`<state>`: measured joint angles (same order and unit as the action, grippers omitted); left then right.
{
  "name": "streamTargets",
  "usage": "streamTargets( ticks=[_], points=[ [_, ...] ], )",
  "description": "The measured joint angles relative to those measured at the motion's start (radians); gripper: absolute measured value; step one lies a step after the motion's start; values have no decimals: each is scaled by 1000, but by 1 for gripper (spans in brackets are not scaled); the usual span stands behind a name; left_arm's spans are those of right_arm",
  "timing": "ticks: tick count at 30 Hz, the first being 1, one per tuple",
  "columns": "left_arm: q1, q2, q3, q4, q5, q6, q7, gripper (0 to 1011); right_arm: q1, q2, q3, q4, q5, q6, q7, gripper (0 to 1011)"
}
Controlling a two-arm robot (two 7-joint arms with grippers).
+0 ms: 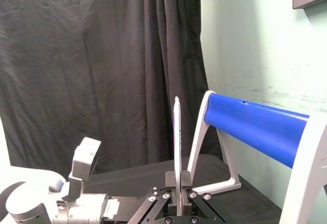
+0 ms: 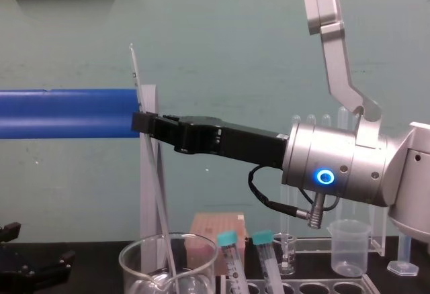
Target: Hold the thermometer with one hand and immerse one end into the beaker, then reinsert it into the test tube rack.
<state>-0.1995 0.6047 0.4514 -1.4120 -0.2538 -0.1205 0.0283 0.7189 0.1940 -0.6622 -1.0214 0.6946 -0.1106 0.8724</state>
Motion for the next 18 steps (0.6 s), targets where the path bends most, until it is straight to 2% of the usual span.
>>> streamTargets(
  ticks=[18],
  points=[
    [0, 0, 0, 0, 0, 0, 0, 1008, -10, -2, 12, -4, -16, 0, -2, 53]
  ],
)
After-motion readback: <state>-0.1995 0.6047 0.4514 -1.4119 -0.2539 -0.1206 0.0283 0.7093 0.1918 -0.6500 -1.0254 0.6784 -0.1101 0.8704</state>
